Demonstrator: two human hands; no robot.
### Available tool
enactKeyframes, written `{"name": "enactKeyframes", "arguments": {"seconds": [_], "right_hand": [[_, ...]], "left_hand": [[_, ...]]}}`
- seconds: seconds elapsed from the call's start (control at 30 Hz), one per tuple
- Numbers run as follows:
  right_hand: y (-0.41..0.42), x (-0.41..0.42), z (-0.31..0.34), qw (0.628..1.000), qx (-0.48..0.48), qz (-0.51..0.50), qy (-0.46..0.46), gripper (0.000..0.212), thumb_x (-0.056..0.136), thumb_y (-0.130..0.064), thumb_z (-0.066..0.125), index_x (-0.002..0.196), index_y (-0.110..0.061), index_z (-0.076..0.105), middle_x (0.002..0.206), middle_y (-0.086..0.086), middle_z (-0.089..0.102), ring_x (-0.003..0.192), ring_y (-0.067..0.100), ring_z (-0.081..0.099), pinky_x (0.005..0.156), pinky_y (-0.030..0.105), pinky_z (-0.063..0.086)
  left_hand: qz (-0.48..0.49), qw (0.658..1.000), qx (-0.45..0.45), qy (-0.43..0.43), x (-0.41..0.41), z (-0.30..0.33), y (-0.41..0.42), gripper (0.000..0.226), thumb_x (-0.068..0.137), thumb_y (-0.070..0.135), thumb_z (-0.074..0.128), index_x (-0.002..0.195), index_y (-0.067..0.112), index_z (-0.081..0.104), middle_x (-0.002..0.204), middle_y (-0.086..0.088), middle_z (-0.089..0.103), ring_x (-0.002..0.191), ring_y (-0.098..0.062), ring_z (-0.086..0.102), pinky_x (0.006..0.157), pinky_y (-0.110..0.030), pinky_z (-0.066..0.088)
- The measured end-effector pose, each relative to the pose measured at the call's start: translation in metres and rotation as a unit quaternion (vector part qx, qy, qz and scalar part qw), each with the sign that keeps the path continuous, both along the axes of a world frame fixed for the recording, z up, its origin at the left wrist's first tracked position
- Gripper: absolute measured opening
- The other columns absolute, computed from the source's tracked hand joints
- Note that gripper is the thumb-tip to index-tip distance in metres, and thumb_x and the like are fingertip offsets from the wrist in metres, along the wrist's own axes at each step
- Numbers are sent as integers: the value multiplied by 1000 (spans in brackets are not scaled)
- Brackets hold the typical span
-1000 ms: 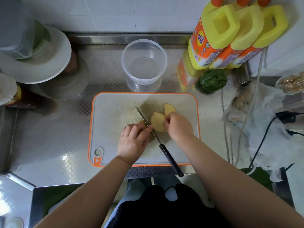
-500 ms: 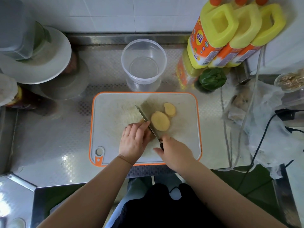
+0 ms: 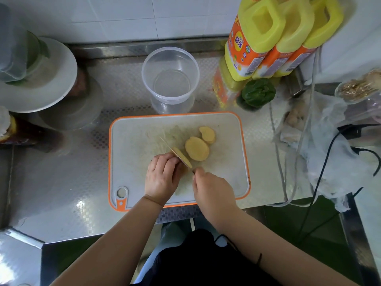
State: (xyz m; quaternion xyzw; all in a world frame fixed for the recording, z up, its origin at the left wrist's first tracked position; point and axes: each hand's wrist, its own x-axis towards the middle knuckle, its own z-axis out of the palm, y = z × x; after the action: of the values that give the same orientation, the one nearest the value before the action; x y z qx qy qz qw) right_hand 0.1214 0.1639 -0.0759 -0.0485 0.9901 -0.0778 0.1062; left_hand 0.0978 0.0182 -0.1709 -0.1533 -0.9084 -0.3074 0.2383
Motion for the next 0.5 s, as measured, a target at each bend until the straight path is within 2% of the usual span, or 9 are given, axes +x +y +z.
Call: {"name": "enactKeyframes", "arguments": {"seconds": [0.1,0.2,0.27,0.33,0.37,0.43,0.5], "right_hand": [[-3,7,11,1000,-9,-5,-10,33,56,-14,88,64,-17,56,40,-5,43,28,13,44,37,19,20],[-5,7,18,999,-13,-11,-48,29,67,-15,83,67,-17,54,44,-7,35,34,14,49,40,20,23],[-7,5,22,998,-16,-7,-62,37,57,-16,88,60,-18,52,41,-8,31,30,11,45,40,18,20],[-8,2,20,997,-22,-16,-66,42,45,-17,92,55,-19,51,36,-8,35,26,9,41,39,16,17],[-9,1,21,998,-20,-16,-63,42,45,-16,92,56,-18,52,37,-8,36,27,9,43,39,16,18],[-9,-1,25,997,-33,-5,-76,27,68,-15,81,72,-15,55,49,-6,38,44,13,57,43,21,29],[-7,-3,28,991,-16,17,-129,4,93,-12,54,96,-14,52,70,-2,49,76,19,65,59,25,39]], "left_hand": [[-3,1000,5,7,1,-1,1,8,99,19,56,101,11,54,95,-14,65,89,-28,56,79,-34,45],[-4,1000,8,1,1,-1,0,10,102,21,52,101,11,54,96,-13,66,90,-29,57,81,-33,44],[-4,1000,10,-1,1,-1,0,10,101,21,53,101,11,54,97,-13,66,91,-29,57,82,-33,44],[-5,1000,9,0,1,-1,1,9,100,19,55,101,11,54,97,-13,66,91,-29,57,82,-32,44],[-5,1000,9,0,1,-2,0,9,99,19,56,101,11,54,97,-14,66,90,-29,57,82,-32,44],[-6,1000,8,3,0,-2,0,9,99,19,56,101,10,54,96,-14,66,90,-29,57,83,-33,44],[-5,1000,10,5,0,-2,0,10,99,19,56,100,10,54,95,-14,66,89,-29,57,83,-33,44]]}}
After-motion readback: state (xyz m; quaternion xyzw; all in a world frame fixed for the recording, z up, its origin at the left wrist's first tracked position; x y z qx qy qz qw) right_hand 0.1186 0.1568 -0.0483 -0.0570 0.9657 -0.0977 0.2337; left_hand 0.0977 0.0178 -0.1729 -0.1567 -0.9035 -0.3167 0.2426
